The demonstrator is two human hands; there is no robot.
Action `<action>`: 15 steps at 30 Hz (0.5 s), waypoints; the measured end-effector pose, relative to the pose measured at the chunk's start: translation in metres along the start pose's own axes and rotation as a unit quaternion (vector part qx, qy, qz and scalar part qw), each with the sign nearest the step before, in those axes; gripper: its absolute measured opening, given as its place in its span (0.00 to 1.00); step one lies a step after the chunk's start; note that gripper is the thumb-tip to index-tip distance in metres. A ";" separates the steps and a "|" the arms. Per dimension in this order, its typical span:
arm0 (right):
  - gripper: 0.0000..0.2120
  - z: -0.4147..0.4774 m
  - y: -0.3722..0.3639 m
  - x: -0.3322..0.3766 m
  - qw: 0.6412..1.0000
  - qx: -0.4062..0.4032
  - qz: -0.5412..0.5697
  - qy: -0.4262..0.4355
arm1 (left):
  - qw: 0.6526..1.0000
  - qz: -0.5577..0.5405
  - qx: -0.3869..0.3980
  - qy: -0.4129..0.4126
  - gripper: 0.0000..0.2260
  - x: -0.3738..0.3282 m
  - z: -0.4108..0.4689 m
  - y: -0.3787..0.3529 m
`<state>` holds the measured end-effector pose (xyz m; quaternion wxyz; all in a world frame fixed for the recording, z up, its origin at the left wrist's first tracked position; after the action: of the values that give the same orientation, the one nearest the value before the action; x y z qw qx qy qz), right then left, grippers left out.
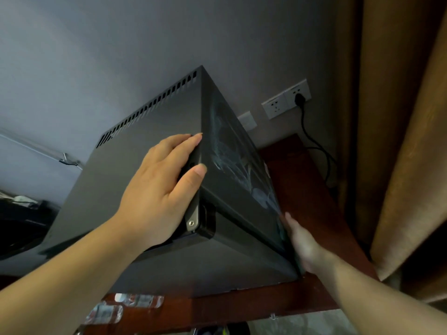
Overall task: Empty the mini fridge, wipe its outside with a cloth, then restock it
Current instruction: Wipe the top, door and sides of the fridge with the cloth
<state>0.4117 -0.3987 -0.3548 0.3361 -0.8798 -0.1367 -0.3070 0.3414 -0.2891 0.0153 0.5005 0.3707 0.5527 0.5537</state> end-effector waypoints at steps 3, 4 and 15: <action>0.35 0.001 -0.003 -0.002 0.999 0.033 0.008 -0.019 | 1.000 -0.005 0.000 0.001 0.29 -0.001 0.000 0.000; 0.34 0.002 -0.010 0.010 0.998 0.051 0.025 0.009 | 1.000 -0.006 0.000 0.001 0.29 -0.001 0.000 0.001; 0.42 0.003 -0.032 0.051 0.998 0.060 0.010 0.019 | 1.000 -0.012 -0.001 0.011 0.28 -0.003 0.001 0.002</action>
<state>0.4380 -0.3718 -0.3081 0.3941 -0.8532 -0.1398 -0.3117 0.3425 -0.2915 0.0175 0.5013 0.3573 0.5625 0.5519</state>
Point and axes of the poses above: each hand's wrist, its own z-axis towards the middle knuckle, its own y-axis out of the back of the hand, x = y × z, the point moved 4 cm from there along z, towards the middle knuckle, and after that the axes turned 1 degree about x, right-handed, at the moved point
